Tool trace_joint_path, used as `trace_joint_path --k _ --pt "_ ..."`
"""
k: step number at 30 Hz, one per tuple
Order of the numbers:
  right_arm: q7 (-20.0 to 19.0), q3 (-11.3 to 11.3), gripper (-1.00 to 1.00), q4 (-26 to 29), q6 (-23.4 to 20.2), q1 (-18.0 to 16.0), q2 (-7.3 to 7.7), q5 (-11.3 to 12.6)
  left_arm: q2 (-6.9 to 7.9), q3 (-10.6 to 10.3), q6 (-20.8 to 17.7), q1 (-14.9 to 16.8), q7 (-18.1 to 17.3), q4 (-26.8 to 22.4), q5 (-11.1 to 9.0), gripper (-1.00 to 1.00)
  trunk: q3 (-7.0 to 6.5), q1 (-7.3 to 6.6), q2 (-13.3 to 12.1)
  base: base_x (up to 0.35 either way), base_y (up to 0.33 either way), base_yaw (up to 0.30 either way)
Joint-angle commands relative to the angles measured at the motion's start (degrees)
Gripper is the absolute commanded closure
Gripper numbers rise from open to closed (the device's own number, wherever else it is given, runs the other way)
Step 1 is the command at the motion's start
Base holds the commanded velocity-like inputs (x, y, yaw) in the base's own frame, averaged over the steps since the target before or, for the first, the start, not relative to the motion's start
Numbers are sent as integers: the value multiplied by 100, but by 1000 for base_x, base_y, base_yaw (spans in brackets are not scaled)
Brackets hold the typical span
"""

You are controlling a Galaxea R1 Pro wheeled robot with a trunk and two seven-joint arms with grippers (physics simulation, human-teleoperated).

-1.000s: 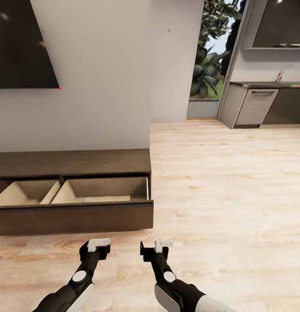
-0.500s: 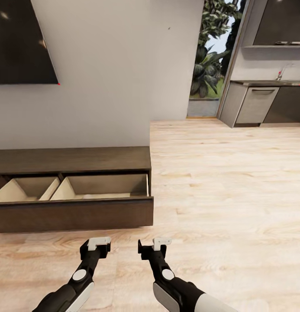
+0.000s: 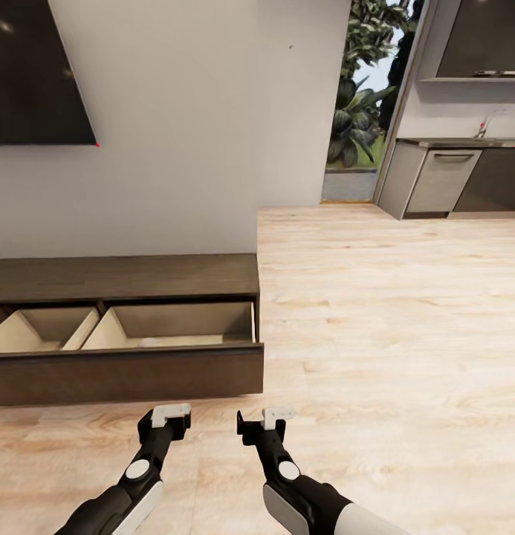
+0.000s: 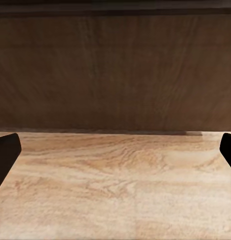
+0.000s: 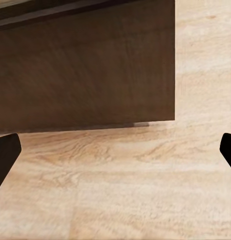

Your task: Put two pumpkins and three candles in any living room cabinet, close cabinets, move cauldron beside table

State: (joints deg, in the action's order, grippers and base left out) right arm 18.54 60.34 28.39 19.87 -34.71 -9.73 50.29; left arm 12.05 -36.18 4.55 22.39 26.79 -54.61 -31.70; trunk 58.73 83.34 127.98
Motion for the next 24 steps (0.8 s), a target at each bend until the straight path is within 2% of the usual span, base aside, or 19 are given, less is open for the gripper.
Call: trace_joint_path --k 1,24 --pt "34 48 -100 0 35 -9 3 51 3 -35 42 9 41 3 -62 -100 5 -1 2 41 0 0" --pt "106 32 -100 0 130 -9 14 51 -16 -30 38 7 64 37 -61 -100 5 -1 2 55 0 0"
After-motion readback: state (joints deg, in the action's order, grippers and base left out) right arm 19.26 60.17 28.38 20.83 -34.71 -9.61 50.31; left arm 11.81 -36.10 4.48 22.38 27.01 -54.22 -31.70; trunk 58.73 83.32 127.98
